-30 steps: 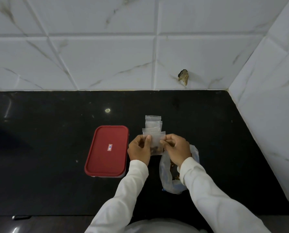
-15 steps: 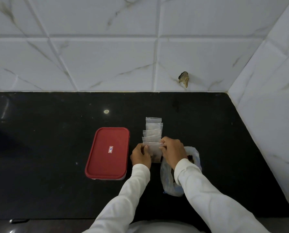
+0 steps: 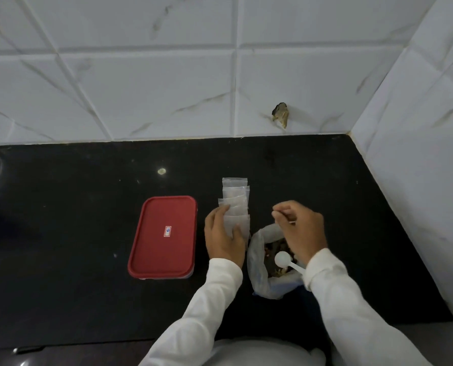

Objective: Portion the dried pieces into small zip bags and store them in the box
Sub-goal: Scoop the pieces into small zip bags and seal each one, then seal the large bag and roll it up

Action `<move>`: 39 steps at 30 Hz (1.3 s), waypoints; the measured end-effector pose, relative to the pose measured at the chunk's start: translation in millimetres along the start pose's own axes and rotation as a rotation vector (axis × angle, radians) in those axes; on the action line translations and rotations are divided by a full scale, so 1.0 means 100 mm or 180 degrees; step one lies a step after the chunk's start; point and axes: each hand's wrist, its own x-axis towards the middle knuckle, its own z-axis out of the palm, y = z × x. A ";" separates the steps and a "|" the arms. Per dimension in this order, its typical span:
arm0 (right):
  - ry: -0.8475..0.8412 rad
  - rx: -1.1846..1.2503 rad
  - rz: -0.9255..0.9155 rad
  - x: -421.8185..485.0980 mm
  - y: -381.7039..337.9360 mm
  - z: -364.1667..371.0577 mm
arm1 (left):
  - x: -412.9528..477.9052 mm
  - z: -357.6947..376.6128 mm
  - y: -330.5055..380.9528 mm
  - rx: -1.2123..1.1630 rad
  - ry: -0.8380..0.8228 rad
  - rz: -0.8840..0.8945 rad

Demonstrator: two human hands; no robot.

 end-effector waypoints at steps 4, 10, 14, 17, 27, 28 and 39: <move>-0.0322 -0.0281 0.0155 -0.27 0.27 -0.29 | -0.16 0.09 0.25 -0.0561 -0.0653 0.0001; -0.1006 -0.1332 0.0404 -0.48 0.59 -0.23 | -0.40 0.58 0.24 -0.1229 -0.1651 -0.1577; -0.1598 -0.1839 0.0470 -0.47 0.59 -0.15 | -0.49 0.72 0.10 -0.0778 -0.1694 -0.1792; -0.1459 -0.1945 0.0376 -0.48 0.63 -0.09 | -0.50 0.74 0.10 -0.0734 -0.1593 -0.1833; -0.1012 -0.0051 0.0926 -0.46 0.65 -0.49 | -0.50 0.64 0.35 -0.1125 -0.0805 -0.1149; -0.0791 0.0198 0.0976 -0.45 0.64 -0.59 | -0.50 0.68 0.39 -0.1173 -0.0779 -0.1133; 0.0444 0.1443 0.2050 -0.06 1.21 -0.81 | -0.36 1.93 0.65 -0.1105 -0.2011 -0.1384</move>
